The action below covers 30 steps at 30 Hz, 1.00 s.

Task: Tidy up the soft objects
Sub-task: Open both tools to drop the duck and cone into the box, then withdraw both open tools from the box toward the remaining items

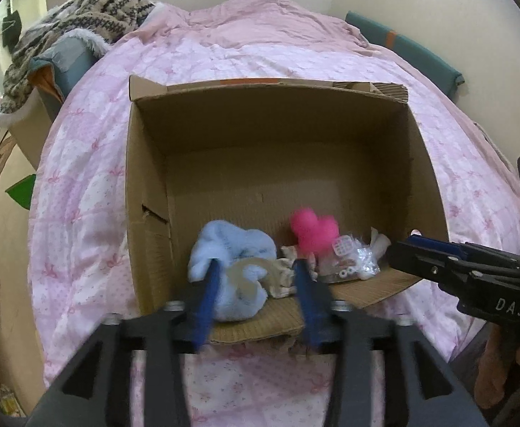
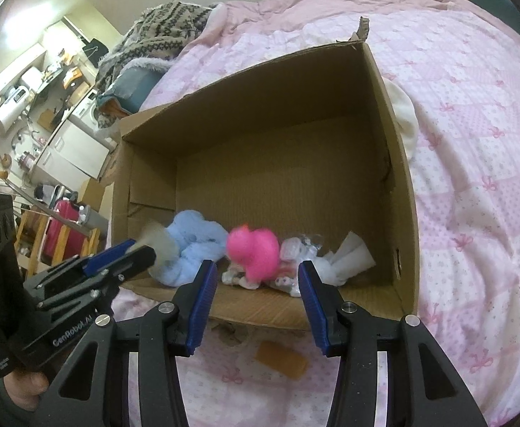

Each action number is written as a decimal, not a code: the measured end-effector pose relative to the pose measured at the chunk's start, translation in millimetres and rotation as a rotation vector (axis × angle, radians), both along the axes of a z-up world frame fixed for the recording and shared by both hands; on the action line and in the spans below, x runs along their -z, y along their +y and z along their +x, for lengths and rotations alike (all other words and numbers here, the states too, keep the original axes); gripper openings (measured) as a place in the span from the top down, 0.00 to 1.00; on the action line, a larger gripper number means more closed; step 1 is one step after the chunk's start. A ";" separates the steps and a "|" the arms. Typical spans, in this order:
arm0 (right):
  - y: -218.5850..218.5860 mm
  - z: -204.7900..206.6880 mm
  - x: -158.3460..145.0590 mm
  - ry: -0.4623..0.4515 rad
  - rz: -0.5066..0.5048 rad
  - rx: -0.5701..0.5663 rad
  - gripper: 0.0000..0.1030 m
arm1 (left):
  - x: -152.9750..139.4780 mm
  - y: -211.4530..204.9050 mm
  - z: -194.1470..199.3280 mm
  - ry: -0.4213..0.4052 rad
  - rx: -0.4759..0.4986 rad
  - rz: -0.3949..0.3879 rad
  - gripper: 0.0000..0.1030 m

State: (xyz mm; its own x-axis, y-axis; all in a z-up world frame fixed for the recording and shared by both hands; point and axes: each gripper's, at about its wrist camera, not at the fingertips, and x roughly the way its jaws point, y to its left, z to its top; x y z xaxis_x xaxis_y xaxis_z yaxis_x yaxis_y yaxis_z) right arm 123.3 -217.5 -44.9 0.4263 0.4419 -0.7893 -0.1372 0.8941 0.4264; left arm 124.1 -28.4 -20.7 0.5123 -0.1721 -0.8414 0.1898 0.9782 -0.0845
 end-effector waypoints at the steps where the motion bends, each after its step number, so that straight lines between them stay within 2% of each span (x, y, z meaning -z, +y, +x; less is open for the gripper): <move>1: -0.6 -0.4 -0.6 -0.003 0.005 0.004 0.51 | -1.7 -0.2 -0.8 -0.011 -0.002 0.001 0.42; 3: -4.3 -0.7 -2.6 -0.010 0.028 0.019 0.44 | -6.6 -0.9 -3.4 -0.031 0.000 -0.005 0.38; 4: -6.6 -1.0 -4.0 -0.016 0.038 0.032 0.36 | -8.2 -1.7 -3.9 -0.034 0.003 -0.005 0.37; 5: -8.9 -1.3 -5.6 -0.023 0.044 0.044 0.31 | -9.5 -2.3 -4.9 -0.039 0.006 -0.003 0.37; 8: -13.6 -3.8 -10.4 -0.042 0.065 0.065 0.30 | -11.5 -3.2 -8.0 -0.055 0.002 0.020 0.37; 19: -16.0 -17.4 -14.9 -0.026 0.051 0.087 0.29 | -15.4 16.4 -17.7 -0.056 -0.059 0.020 0.37; 30: -17.9 -42.6 -8.5 0.019 0.093 0.116 0.29 | -17.4 38.8 -45.5 -0.027 -0.141 -0.023 0.37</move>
State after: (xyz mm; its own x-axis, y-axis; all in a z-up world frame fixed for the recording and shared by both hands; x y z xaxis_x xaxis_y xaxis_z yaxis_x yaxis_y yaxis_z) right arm 80.7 -235.5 -36.4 0.4643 0.4619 -0.7557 -0.0266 0.8602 0.5093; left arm 78.7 10.4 -3.4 0.5552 -0.1157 -0.8237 0.0531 0.9932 -0.1038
